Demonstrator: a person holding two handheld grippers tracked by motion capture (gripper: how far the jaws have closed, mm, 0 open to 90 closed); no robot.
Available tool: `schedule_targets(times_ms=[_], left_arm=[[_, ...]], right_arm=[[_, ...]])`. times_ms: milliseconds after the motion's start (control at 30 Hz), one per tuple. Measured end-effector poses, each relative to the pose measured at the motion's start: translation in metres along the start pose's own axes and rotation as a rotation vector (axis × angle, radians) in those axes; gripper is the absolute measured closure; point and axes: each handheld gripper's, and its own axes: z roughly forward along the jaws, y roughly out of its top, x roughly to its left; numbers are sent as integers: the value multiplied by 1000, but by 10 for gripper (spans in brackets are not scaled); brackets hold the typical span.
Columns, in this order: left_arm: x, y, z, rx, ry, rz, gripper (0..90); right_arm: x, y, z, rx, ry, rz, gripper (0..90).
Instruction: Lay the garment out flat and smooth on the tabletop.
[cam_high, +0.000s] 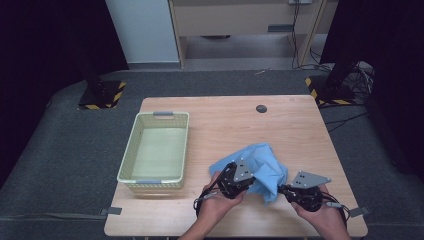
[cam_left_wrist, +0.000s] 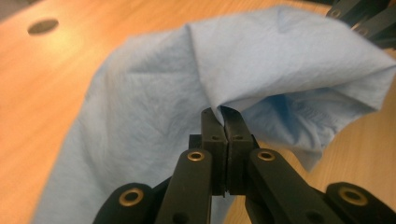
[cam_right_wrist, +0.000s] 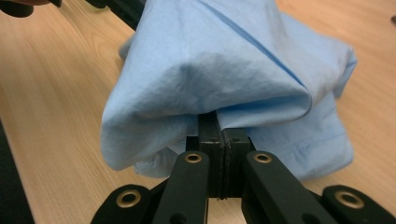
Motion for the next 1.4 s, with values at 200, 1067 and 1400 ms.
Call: schedule_targets(times_ms=[200, 1067, 1400], left_arm=[[16, 24, 0, 5, 39, 24, 892], [66, -15, 87, 211, 35, -107, 900], [35, -31, 70, 147, 9, -85, 841]], right_arm=[[-11, 14, -3, 1, -15, -8, 895], [-54, 9, 47, 71, -69, 119, 889], [-52, 15, 55, 67, -74, 116, 890]])
